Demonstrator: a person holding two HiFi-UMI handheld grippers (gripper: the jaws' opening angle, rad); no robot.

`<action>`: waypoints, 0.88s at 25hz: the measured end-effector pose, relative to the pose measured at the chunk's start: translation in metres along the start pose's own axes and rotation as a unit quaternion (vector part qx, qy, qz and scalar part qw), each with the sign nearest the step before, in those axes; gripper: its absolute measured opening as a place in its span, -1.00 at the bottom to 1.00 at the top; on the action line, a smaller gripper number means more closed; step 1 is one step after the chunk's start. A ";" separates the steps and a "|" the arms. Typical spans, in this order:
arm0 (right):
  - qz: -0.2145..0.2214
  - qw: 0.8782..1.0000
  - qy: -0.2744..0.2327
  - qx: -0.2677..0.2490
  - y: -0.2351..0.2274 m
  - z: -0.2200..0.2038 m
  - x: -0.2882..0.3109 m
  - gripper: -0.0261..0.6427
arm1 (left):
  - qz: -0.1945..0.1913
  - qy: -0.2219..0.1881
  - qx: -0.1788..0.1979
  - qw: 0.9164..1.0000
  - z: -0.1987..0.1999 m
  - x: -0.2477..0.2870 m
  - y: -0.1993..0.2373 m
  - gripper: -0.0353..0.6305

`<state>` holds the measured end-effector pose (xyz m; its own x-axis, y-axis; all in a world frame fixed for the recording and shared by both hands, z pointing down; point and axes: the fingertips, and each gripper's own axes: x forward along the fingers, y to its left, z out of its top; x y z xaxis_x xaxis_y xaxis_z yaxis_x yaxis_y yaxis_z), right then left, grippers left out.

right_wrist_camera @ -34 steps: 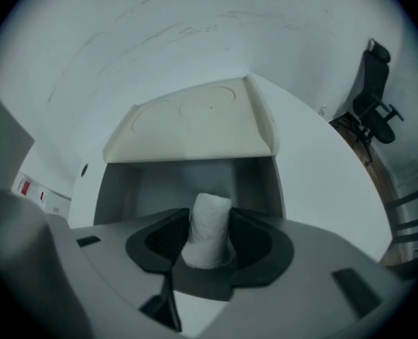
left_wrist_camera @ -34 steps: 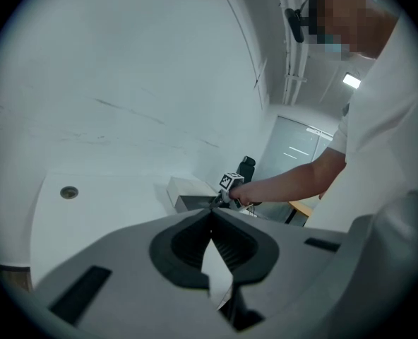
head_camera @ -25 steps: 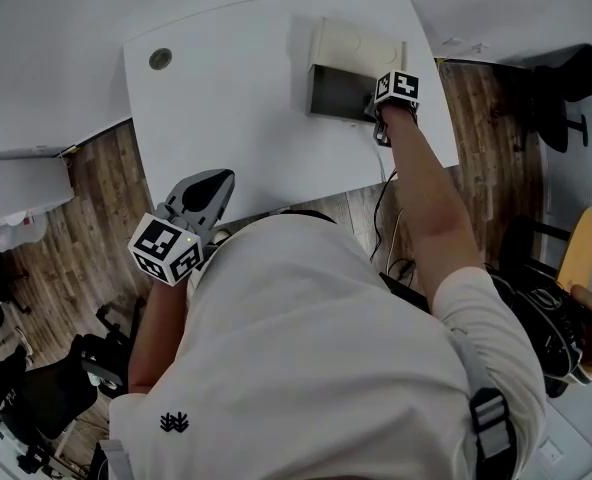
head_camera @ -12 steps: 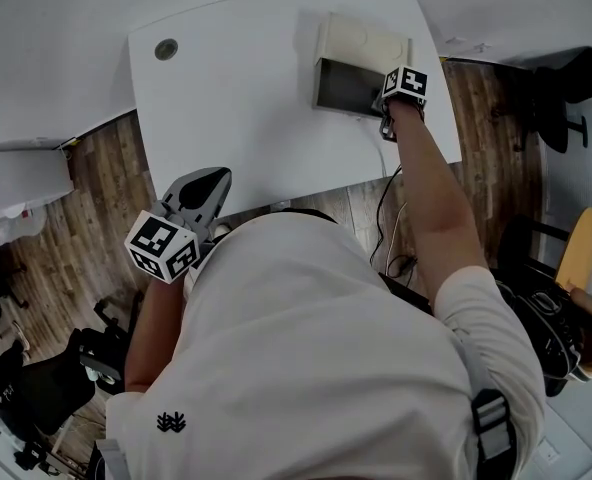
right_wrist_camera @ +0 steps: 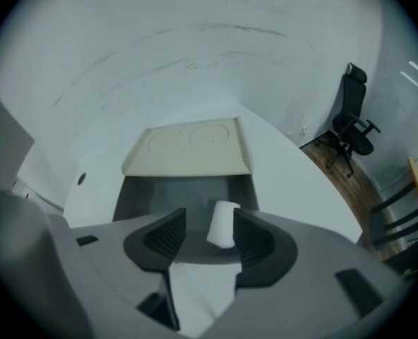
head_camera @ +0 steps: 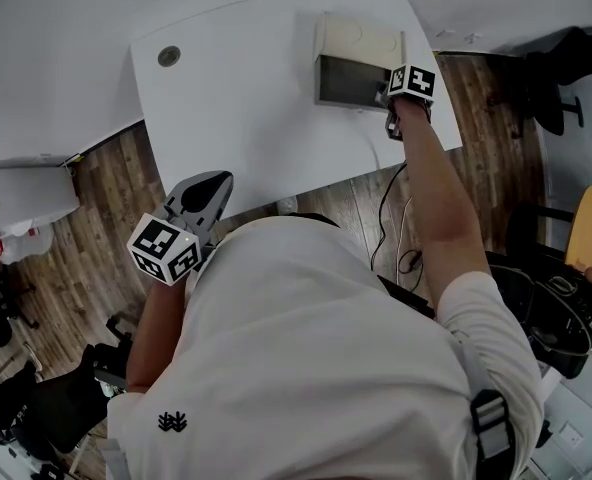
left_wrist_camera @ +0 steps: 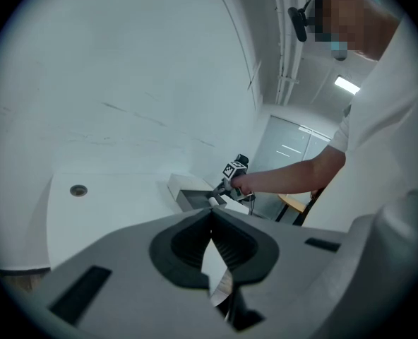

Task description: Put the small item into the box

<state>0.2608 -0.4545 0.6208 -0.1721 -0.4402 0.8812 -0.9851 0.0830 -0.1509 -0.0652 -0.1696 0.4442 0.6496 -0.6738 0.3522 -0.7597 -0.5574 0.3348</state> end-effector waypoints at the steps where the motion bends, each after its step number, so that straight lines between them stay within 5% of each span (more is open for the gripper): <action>1: 0.000 1.000 -0.010 -0.002 0.002 -0.001 -0.007 -0.29 | -0.004 0.001 0.002 1.000 -0.002 -0.003 -0.001 -0.87; 9: 0.015 0.996 -0.083 -0.013 0.030 -0.038 -0.063 -0.57 | -0.041 0.012 0.016 0.999 -0.018 -0.028 -0.007 -0.87; 22: 0.090 0.991 -0.090 -0.038 0.118 -0.191 -0.125 -0.87 | -0.076 0.019 0.022 0.997 -0.052 -0.075 -0.011 -0.87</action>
<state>0.1674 -0.2192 0.5783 -0.3497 -0.5634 0.7485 -0.9363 0.2385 -0.2579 -0.1046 -0.0874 0.4598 0.7571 -0.5621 0.3331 -0.6528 -0.6724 0.3491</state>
